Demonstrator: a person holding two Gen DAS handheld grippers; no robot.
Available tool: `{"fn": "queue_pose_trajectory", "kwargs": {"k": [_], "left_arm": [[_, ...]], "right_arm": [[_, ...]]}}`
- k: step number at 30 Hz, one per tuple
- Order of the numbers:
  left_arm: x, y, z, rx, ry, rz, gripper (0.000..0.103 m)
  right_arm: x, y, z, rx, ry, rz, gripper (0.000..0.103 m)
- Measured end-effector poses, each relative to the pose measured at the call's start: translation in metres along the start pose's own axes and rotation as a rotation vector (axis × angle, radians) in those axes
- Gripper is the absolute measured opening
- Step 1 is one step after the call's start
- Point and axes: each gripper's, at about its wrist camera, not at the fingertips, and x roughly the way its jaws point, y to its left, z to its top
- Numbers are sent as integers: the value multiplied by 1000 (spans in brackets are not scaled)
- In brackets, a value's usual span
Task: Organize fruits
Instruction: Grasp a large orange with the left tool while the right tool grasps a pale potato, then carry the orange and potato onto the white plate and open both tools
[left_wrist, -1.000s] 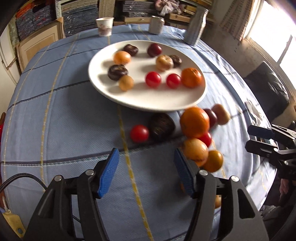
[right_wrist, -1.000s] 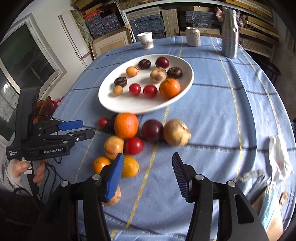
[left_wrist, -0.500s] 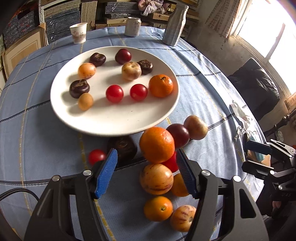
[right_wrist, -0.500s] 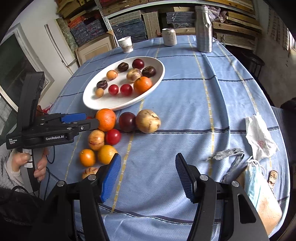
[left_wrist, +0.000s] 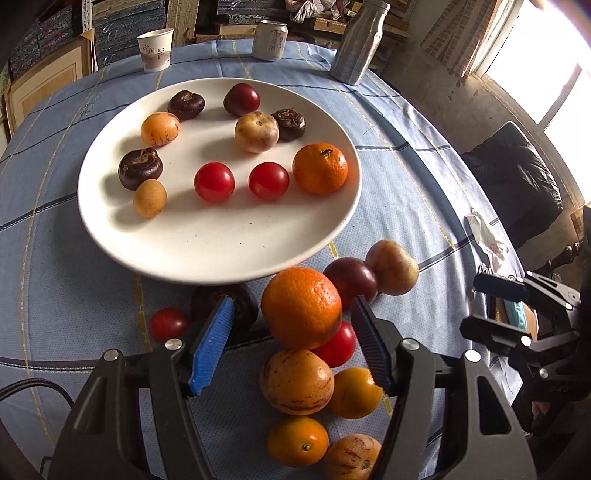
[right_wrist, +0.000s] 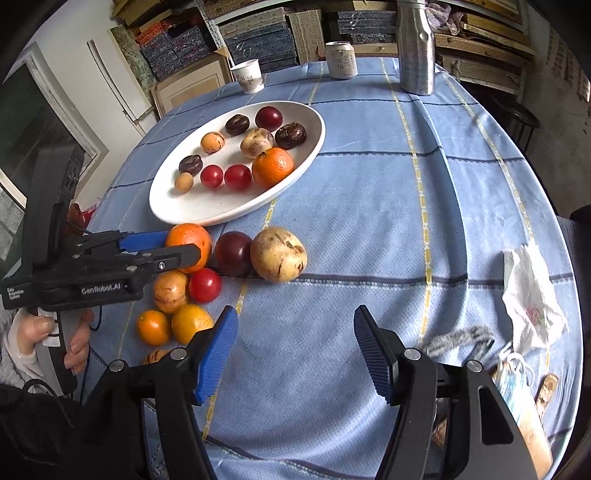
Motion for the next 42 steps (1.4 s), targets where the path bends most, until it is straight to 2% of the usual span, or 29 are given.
{"fn": "queue_pose_trajectory", "kwargs": {"k": [8,16,18,28,29,31,33,42], "left_arm": [[3,-1,0,-11,17,-18,55],[14,-10,1,18,42,-18,54],[15,-7,1,6,46,-21,45],[15,3,-1,-22,53,-46,45],[15,3,-1,-22,51,-47,45],[15,3,-1,-22,50,-48,45],[15,3,-2,-21,47,-50,44],[4,-1,-4,-8,19,-51,44]], "right_arm": [[24,10,21,-69,21,24,66],[44,8,31,-76,53,40,66],[48,9,32,-83,58,45,66],[68,11,34,-90,107,77,66],[70,12,34,-90,109,83,65],[70,14,34,-100,106,105,53],[69,20,35,-129,102,104,45],[56,20,30,-112,73,90,45]]}}
